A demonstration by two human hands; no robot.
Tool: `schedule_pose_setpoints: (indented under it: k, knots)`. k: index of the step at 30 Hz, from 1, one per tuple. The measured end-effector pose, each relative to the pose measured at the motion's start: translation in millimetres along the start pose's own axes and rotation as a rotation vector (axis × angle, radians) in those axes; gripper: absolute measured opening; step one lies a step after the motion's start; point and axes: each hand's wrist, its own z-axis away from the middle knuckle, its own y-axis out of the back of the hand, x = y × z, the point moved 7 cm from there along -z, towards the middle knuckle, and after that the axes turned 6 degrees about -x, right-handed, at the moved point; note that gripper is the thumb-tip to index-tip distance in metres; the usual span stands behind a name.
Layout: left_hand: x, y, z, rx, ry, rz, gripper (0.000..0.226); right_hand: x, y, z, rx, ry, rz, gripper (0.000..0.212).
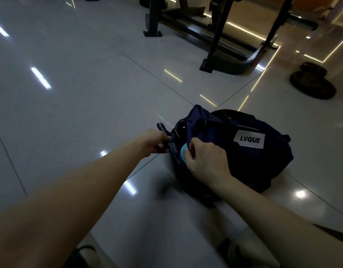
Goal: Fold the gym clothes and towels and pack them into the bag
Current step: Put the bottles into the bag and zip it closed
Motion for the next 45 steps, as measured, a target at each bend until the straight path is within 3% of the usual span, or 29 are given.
schedule_pose_setpoints:
  k: [4, 8, 12, 16, 19, 22, 25, 27, 30, 35, 37, 40, 43, 45]
  knots:
    - [34.2, -23.4, 6.6, 0.001, -0.096, -0.002, 0.011, 27.6, 24.3, 2.3, 0.130, -0.112, 0.001, 0.035]
    - [77.8, -46.8, 24.6, -0.052, -0.223, -0.092, 0.009, 72.9, 61.7, -2.2, 0.328, -0.316, -0.225, 0.050]
    - [107.6, -77.6, 33.8, -0.058, -0.343, -0.297, 0.010, 127.5, 62.7, -17.8, 0.172, -0.620, -0.683, 0.069]
    - [111.3, -109.7, 27.8, -0.076, -0.348, -0.450, 0.012, 124.0, 49.2, -30.5, -0.031, -0.538, -0.698, 0.027]
    - [110.7, -123.2, 22.5, -0.086, -0.329, -0.520, 0.014, 121.0, 36.4, -35.7, -0.123, -0.516, -0.640, 0.010]
    - [111.3, -130.8, 16.7, -0.114, -0.303, -0.586, 0.017, 124.2, 30.3, -39.8, -0.183, -0.493, -0.659, 0.014]
    - [114.2, -132.8, 12.0, -0.146, -0.269, -0.583, 0.012, 117.6, 33.8, -46.0, -0.246, -0.418, -0.669, 0.043]
    - [117.4, -130.2, 10.8, -0.149, -0.246, -0.536, 0.011, 115.2, 37.4, -51.4, -0.266, -0.379, -0.470, 0.060]
    - [120.2, -129.4, 9.6, -0.148, -0.229, -0.494, 0.023, 120.0, 38.5, -59.3, -0.198, -0.379, -0.293, 0.039]
    - [105.0, -117.4, -2.3, -0.146, -0.282, -0.259, 0.021, 126.0, 36.3, -72.3, -0.155, -0.365, -0.378, 0.028]
    - [80.9, -97.2, -13.3, -0.028, -0.308, -0.161, 0.019, 130.9, 38.2, -76.6, -0.123, -0.395, -0.421, 0.027]
    - [17.3, -70.3, -31.1, 0.132, -0.150, -0.300, 0.017, 134.5, 39.8, -82.7, -0.075, -0.417, -0.486, 0.023]
    - [-34.0, -81.1, -32.9, -0.109, 0.066, -0.469, 0.016, 137.3, 41.5, -88.1, -0.045, -0.435, -0.558, 0.028]
    - [-44.7, -89.9, -25.7, -0.241, 0.101, -0.431, 0.019, 137.3, 42.1, -91.1, -0.043, -0.438, -0.597, 0.029]
